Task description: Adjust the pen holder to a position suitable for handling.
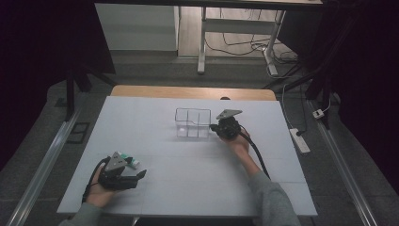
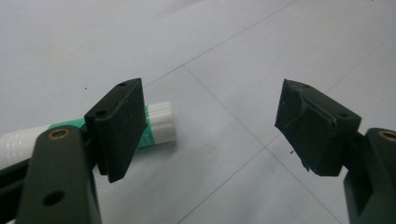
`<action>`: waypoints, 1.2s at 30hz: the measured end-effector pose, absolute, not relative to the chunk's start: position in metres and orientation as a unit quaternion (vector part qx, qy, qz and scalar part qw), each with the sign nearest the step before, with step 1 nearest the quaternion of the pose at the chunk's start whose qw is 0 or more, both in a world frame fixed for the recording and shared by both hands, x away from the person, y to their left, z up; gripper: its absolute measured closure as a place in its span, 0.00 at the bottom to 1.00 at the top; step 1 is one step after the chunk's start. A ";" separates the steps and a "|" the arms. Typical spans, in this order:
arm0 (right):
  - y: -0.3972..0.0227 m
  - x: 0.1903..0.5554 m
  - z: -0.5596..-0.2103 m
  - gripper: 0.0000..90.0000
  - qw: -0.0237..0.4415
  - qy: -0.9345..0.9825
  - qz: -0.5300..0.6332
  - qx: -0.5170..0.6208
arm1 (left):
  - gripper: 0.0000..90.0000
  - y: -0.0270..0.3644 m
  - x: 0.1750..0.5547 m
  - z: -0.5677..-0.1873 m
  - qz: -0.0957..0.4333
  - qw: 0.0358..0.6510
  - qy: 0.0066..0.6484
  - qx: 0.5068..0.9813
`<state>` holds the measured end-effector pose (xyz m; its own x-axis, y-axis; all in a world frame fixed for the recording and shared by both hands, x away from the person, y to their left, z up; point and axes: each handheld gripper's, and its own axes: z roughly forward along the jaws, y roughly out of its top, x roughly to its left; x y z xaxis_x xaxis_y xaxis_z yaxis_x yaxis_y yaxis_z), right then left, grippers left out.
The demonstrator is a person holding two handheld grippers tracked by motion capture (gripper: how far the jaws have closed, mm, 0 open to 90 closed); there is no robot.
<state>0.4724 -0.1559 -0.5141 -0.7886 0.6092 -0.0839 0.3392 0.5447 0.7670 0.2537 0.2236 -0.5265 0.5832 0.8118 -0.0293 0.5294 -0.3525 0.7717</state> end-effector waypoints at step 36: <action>-0.204 0.418 -0.490 0.99 0.198 0.849 0.406 0.274 | 0.27 0.225 0.252 -0.526 0.189 0.388 0.423 0.797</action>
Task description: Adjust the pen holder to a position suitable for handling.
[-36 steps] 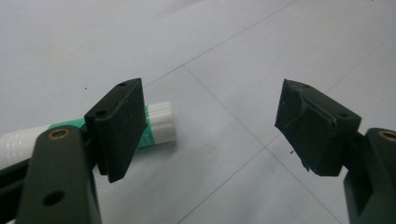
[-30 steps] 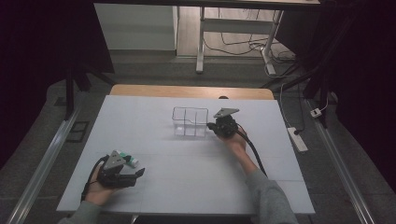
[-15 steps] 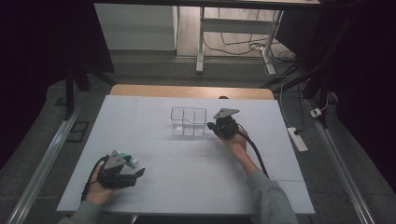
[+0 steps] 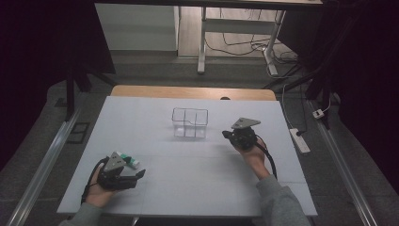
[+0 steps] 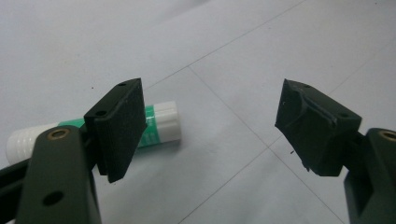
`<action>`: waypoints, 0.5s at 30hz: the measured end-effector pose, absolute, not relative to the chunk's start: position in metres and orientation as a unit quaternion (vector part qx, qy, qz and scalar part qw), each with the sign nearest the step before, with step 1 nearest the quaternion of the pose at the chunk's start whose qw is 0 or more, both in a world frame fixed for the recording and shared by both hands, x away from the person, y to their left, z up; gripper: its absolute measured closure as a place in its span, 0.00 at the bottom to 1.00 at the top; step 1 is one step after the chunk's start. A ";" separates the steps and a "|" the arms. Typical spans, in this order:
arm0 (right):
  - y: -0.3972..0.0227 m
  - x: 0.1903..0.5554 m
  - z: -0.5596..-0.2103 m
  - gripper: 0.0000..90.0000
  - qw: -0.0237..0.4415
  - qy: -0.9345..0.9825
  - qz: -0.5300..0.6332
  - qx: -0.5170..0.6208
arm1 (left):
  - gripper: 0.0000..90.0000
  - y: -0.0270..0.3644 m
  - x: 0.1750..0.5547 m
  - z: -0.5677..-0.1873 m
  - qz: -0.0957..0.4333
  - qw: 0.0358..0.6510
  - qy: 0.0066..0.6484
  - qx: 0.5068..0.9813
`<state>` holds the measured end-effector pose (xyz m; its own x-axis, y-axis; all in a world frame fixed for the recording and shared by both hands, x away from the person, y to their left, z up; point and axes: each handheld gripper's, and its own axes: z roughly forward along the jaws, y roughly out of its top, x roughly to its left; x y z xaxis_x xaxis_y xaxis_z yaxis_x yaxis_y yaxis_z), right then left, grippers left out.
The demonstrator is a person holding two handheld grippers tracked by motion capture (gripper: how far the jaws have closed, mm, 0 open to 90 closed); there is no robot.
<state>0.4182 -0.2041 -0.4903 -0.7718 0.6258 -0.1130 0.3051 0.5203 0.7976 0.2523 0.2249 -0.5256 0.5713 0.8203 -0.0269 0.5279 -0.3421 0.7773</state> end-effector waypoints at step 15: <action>-0.256 0.372 -0.497 0.72 0.179 0.839 0.422 0.294 | 0.27 0.225 0.251 -0.525 0.193 0.389 0.415 0.800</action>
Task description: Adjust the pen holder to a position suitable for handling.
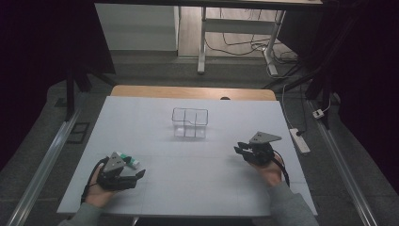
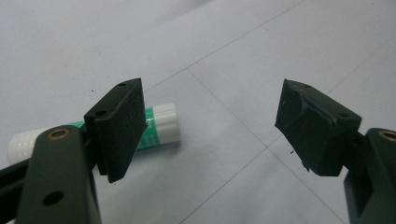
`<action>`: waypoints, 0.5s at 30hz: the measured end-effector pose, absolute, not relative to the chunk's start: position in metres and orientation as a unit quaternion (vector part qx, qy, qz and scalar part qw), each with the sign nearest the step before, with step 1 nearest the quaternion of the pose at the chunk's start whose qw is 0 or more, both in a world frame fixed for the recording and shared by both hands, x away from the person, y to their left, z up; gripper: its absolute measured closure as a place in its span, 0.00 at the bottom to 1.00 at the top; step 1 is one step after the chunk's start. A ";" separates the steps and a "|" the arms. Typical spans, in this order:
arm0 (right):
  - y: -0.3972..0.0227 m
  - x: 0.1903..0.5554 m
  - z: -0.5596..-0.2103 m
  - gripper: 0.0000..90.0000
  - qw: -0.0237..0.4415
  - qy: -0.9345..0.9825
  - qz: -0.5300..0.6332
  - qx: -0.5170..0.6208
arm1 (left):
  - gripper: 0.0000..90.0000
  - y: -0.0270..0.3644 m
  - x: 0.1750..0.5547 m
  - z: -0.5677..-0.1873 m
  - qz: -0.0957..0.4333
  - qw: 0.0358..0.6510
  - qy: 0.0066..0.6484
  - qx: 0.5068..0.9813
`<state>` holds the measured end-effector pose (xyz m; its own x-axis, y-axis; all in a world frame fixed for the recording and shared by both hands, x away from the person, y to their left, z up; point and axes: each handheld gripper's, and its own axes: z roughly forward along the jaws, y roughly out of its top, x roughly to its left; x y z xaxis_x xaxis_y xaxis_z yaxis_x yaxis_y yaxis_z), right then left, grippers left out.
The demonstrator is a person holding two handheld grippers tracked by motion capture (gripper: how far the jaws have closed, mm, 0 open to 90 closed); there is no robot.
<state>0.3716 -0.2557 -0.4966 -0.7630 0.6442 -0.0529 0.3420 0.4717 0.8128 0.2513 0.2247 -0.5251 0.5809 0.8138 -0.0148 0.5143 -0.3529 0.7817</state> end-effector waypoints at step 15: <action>-0.299 0.330 -0.505 0.49 0.192 0.829 0.430 0.303 | 0.27 0.223 0.251 -0.525 0.194 0.385 0.415 0.801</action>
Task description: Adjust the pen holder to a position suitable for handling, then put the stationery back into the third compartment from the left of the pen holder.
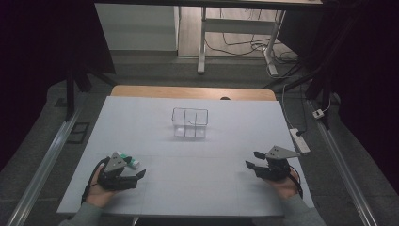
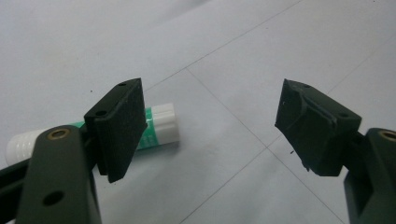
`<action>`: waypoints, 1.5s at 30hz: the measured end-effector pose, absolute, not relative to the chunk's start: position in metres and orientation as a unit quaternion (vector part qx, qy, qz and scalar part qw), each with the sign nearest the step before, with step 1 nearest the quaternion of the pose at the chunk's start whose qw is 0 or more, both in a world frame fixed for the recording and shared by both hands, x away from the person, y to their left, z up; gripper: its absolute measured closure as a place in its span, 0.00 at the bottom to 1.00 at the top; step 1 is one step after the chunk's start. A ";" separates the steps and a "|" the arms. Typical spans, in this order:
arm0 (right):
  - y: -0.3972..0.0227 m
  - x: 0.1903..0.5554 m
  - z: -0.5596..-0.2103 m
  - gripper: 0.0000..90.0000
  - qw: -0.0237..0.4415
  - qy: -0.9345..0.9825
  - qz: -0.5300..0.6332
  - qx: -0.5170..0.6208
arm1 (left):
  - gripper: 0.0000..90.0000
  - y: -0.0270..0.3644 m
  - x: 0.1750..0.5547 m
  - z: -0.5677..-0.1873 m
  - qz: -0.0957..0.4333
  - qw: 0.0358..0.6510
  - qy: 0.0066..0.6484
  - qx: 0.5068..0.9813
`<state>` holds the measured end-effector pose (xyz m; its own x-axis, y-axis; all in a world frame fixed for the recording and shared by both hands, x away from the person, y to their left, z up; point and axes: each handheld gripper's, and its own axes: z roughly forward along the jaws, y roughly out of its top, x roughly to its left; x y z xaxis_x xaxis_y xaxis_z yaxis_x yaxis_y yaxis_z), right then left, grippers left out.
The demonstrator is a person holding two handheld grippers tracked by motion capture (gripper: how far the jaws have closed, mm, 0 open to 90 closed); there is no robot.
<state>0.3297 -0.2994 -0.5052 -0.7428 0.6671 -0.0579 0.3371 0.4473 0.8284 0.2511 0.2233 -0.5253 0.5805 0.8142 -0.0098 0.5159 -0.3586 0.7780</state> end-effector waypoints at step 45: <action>-0.309 0.327 -0.513 0.43 0.184 0.841 0.409 0.304 | 0.28 0.247 0.288 -0.457 0.195 0.297 0.304 0.884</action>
